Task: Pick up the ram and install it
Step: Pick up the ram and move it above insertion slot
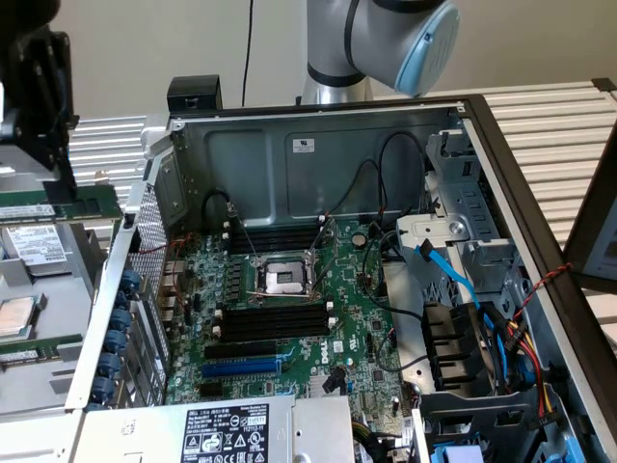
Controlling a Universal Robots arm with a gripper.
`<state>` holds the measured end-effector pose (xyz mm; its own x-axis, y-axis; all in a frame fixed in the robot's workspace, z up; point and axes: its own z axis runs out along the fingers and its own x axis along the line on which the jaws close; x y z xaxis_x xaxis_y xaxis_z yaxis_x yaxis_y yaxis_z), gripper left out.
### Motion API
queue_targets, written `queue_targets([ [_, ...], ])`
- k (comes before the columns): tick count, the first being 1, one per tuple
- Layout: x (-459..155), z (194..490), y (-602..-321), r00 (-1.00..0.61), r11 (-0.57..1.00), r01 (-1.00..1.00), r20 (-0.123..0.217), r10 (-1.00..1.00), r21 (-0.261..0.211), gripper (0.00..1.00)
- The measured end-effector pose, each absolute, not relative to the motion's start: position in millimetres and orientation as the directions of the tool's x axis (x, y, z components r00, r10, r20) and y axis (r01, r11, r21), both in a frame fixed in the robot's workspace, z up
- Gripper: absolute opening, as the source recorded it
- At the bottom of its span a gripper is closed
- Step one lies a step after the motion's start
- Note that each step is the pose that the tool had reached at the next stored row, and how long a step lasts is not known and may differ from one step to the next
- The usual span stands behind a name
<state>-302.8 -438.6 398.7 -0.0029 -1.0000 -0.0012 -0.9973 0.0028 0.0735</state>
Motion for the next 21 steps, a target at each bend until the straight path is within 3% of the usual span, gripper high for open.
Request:
queue_targets([
  [21, -207.1, 395.1, -439.3, -0.003, 0.002, -0.997, -0.008, -1.000, 0.074, 0.12],
])
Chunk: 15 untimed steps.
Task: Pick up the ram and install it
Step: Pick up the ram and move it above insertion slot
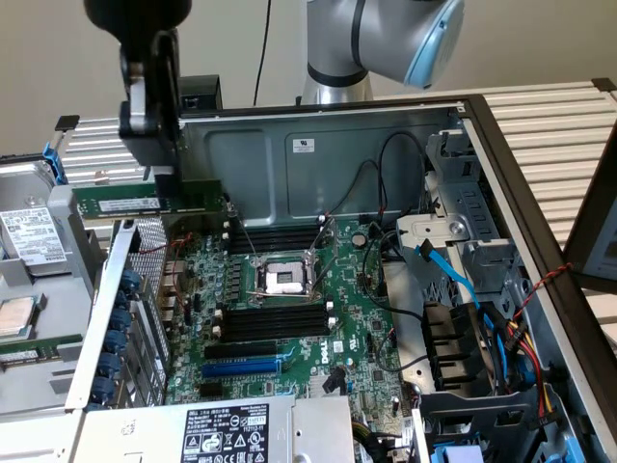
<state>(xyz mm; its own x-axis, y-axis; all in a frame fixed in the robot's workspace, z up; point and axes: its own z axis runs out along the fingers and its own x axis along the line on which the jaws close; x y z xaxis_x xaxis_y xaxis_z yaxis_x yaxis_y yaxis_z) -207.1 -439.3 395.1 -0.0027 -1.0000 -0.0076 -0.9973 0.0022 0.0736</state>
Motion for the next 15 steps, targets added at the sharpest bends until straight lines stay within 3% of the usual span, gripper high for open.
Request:
queue_targets([
  [15, -138.8, 383.6, -439.4, -0.003, 0.002, -0.997, -0.008, -1.000, 0.074, 0.12],
])
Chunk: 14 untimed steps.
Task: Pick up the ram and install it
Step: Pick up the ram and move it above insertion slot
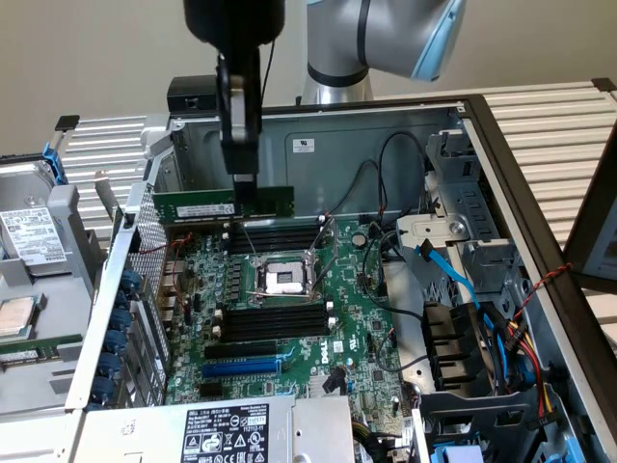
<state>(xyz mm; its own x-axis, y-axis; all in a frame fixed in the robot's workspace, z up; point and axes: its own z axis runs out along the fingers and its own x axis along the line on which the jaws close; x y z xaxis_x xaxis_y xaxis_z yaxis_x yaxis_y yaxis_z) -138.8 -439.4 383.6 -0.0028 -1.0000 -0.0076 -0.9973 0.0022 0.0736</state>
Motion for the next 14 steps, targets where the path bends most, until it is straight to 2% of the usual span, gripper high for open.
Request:
queue_targets([
  [7, -107.6, 382.6, -439.0, -0.003, 0.002, -0.997, -0.008, -1.000, 0.074, 0.12],
  [14, -106.2, 382.6, -438.9, -0.003, 0.002, -0.997, -0.008, -1.000, 0.074, 0.12],
])
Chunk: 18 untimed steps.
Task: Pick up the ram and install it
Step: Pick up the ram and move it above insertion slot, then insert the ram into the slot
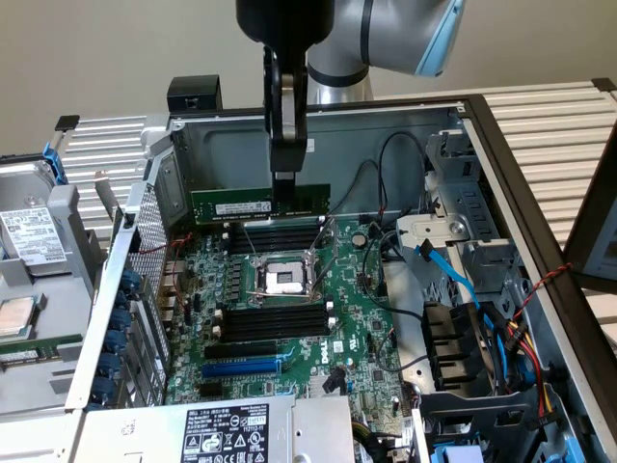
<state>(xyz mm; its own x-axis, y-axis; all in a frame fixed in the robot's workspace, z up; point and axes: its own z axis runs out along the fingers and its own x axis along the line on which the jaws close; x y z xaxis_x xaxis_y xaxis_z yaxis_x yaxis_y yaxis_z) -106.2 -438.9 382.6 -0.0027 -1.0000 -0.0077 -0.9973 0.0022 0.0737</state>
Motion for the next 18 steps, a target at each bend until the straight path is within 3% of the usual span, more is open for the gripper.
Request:
queue_targets([
  [18, -96.2, 369.3, -438.3, -0.004, 0.003, -0.997, -0.008, -1.000, 0.071, 0.12],
])
